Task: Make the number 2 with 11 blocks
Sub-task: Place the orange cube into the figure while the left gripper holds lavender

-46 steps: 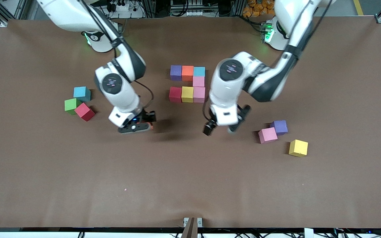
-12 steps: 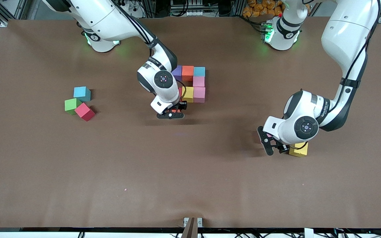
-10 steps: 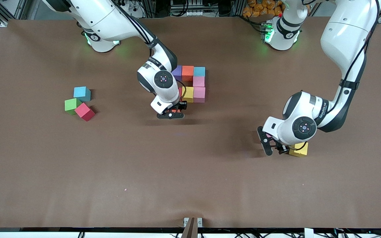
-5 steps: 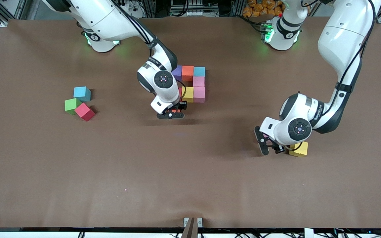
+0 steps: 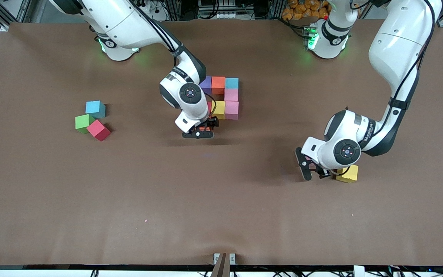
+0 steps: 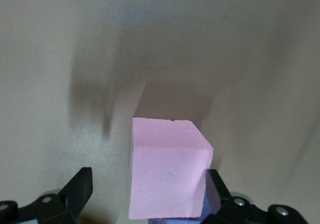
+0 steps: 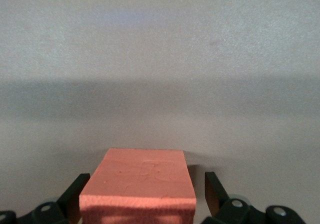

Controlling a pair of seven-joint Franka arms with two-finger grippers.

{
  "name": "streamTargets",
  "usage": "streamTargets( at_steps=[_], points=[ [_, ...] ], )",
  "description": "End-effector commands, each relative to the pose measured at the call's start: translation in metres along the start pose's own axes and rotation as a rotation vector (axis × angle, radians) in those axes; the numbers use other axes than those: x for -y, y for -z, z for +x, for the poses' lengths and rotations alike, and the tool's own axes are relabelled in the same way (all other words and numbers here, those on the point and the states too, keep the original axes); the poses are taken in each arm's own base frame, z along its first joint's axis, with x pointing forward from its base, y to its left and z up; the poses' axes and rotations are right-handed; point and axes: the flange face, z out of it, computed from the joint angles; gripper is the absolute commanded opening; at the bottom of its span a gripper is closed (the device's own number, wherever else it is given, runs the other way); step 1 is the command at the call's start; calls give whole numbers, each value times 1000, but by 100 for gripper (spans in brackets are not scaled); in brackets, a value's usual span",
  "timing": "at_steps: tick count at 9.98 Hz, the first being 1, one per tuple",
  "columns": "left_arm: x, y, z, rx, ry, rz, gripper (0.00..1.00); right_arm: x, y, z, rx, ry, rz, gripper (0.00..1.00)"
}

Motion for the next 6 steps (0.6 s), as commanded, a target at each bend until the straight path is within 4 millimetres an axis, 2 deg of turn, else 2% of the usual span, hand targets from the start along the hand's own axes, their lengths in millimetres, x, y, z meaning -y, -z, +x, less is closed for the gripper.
streamTargets(
  at_steps=[1, 5, 6],
  points=[
    [-1, -3, -2, 14, -29, 14, 100, -1, 30, 8, -21, -17, -6, 100],
    [-3, -12, 0, 18, -31, -2, 100, -37, 106, 31, -42, -82, -20, 100],
    [-4, -13, 1, 20, -30, -4, 100, -60, 126, 39, -35, -86, -32, 100]
  ],
)
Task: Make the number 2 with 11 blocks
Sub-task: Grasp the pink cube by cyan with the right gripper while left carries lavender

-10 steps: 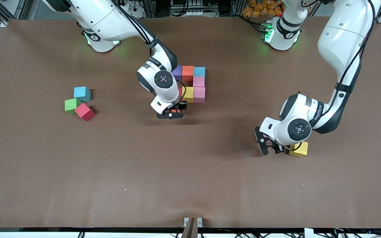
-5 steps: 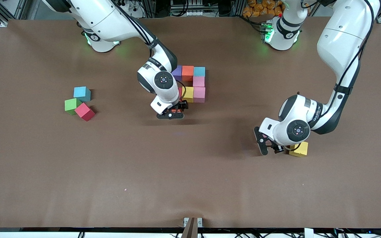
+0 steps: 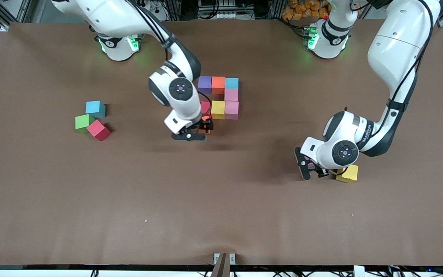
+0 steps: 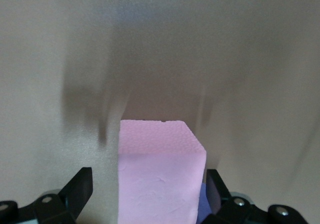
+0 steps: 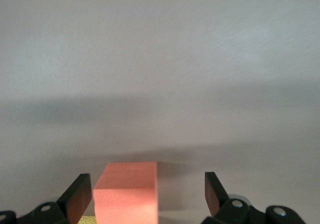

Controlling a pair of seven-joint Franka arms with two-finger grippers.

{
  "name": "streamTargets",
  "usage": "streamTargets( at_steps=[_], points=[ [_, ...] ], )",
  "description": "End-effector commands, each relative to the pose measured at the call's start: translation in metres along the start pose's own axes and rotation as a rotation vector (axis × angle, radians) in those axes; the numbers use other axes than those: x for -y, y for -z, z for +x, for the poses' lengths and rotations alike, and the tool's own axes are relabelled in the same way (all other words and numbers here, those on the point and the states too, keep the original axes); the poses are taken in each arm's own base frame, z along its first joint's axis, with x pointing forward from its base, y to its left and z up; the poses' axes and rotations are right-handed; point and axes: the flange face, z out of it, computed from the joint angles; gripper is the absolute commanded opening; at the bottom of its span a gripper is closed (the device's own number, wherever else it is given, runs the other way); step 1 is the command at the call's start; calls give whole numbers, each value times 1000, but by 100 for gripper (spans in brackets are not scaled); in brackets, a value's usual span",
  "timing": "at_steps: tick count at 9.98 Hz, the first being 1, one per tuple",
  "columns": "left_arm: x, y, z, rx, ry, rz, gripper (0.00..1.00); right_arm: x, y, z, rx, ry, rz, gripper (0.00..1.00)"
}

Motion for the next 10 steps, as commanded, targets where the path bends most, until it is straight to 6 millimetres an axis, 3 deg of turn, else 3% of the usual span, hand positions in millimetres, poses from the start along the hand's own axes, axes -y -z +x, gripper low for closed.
streamTargets(
  at_steps=[1, 3, 4, 7, 8, 10],
  points=[
    [-3, -2, 2, 14, -29, 15, 100, -47, 53, 9, 11, 7, -20, 100],
    [-1, -9, 4, 5, -33, 20, 100, -109, 86, 18, 0, 88, -44, 100],
    [0, -11, 5, 8, -41, 30, 100, -148, 85, 24, 11, 153, -57, 100],
    [0, -12, 5, 12, -32, 36, 100, -226, 76, 35, 41, 268, -68, 100],
    [1, -11, 4, 13, -11, 38, 100, -260, 68, 41, 48, 307, -64, 100],
    [2, -11, 6, 20, -26, 67, 100, -308, 38, 36, 24, 361, -48, 100]
  ],
)
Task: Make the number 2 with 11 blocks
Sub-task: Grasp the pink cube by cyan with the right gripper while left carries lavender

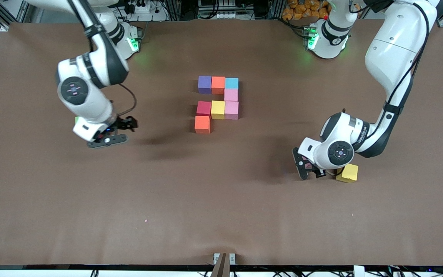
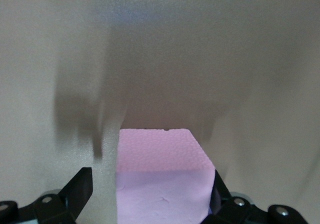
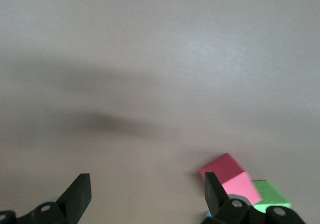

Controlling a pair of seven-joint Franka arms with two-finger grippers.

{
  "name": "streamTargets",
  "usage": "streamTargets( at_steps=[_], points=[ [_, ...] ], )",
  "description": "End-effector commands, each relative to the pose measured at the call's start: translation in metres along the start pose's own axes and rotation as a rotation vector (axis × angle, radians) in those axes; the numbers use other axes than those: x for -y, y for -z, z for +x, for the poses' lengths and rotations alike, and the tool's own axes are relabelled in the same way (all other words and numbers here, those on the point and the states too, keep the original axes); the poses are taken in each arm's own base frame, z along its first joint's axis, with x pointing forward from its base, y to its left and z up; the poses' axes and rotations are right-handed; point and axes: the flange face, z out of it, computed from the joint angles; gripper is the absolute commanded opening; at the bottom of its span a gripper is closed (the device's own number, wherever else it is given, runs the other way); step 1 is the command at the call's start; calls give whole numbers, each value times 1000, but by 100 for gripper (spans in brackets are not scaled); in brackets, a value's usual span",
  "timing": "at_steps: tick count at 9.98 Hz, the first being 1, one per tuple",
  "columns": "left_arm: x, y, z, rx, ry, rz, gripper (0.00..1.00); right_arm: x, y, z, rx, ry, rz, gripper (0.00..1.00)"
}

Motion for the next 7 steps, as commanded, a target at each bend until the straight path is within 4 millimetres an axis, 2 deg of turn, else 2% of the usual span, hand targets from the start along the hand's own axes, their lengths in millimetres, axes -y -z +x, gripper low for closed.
streamTargets(
  at_steps=[1, 3, 4, 6, 7],
  points=[
    [1, 2, 2, 15, -10, 41, 95, -43, -31, -30, -51, 83, 13, 100],
    [2, 4, 3, 12, -8, 45, 55, -81, -48, -36, -45, 269, 20, 100],
    [3, 6, 3, 9, 1, 48, 41, -91, -60, -39, -30, 417, 32, 100],
    [3, 17, 13, -15, 74, 57, 29, -107, -86, -43, -13, 565, 61, 100],
    [0, 35, 35, -49, 139, 78, 28, -106, -96, -49, 4, 601, 75, 100]
  ],
)
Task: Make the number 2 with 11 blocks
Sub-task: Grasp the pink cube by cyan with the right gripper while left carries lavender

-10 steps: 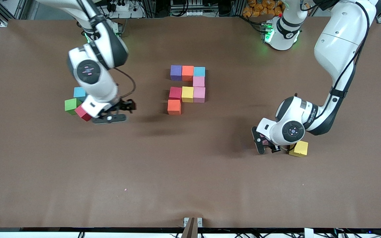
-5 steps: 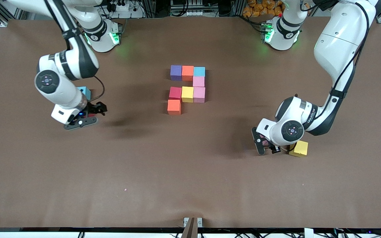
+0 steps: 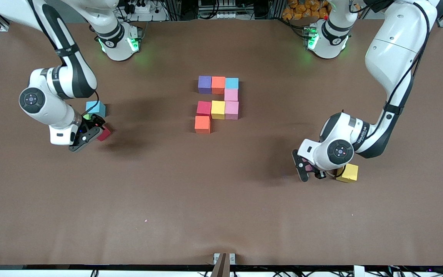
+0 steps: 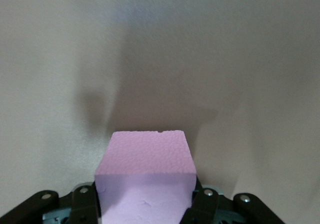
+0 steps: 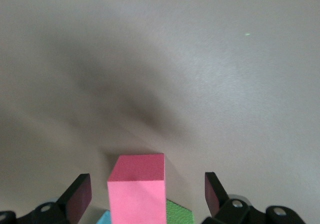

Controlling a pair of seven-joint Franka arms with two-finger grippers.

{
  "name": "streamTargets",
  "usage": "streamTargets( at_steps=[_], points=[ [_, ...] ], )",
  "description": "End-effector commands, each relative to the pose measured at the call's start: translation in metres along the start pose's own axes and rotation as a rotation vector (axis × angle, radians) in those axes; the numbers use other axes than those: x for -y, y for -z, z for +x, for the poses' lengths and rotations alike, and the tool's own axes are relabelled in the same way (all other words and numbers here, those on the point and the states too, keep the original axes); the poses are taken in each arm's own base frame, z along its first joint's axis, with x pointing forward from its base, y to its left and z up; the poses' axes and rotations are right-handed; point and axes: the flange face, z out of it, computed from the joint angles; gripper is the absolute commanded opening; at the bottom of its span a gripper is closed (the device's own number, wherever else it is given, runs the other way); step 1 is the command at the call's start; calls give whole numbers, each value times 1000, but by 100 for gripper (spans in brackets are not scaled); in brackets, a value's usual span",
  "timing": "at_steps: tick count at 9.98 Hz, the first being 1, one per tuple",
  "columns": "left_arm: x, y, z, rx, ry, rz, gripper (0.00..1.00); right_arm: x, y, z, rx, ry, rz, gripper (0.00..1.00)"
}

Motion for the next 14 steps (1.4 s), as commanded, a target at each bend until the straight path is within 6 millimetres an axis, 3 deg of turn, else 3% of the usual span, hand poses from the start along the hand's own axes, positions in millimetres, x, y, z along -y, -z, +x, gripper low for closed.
streamTargets(
  at_steps=[1, 5, 9, 11, 12, 14],
  points=[
    [-12, 33, 45, -39, 151, 46, 28, 2, -27, -15, 9, 59, 44, 100],
    [-66, 69, 135, -160, 459, -29, 27, 7, -65, -31, -38, 92, 28, 100],
    [-100, 69, 215, -224, 736, -96, 25, -6, -71, -49, -40, 88, 37, 100],
    [-116, 70, 236, -243, 899, -139, 23, -8, -77, -53, -39, 70, 46, 100],
    [-129, 72, 247, -250, 976, -173, 23, -10, -77, -55, -41, 64, 45, 94],
    [-160, 69, 271, -255, 1200, -214, 23, -12, -77, -57, -42, 55, 46, 55]
  ],
)
